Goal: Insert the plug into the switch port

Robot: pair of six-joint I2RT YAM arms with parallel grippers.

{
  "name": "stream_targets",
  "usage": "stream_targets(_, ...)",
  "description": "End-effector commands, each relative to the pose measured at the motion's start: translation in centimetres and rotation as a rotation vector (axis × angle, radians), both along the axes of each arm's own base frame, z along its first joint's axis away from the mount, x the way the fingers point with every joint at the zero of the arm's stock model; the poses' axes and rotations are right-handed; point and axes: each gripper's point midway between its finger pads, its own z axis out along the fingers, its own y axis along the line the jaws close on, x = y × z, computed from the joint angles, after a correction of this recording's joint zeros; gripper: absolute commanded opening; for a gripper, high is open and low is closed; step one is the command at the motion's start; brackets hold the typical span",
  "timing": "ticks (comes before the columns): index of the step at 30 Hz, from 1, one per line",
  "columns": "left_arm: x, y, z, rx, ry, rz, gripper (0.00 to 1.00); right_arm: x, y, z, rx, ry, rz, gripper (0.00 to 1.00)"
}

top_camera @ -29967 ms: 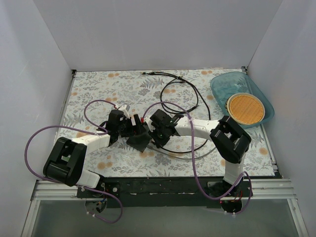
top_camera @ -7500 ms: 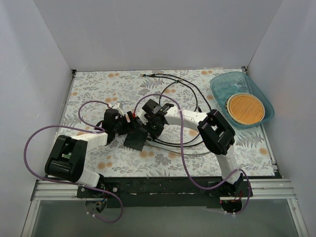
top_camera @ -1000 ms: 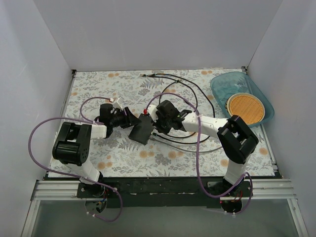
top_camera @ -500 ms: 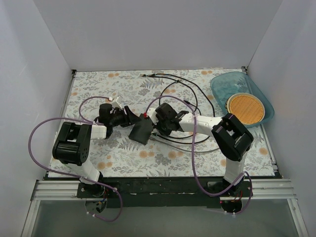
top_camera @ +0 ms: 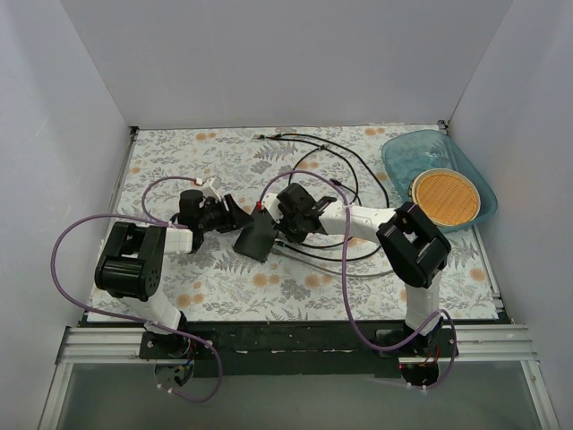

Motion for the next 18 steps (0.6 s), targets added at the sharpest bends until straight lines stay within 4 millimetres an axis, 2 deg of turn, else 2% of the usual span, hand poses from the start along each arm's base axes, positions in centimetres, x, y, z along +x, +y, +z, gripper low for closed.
stream_targets(1, 0.21, -0.02, -0.24, 0.002, -0.016, -0.019, 0.47, 0.51, 0.34, 0.11, -0.012, -0.006, 0.006, 0.01)
stream_targets(8, 0.0, -0.51, -1.06, -0.018, 0.014, -0.047, 0.49, 0.44, 0.12, -0.08, -0.04, 0.011, 0.008, 0.01)
stream_targets(18, -0.09, -0.97, -0.64, -0.052, 0.019, -0.068, 0.52, -0.08, 0.06, -0.61, -0.08, 0.049, 0.012, 0.01)
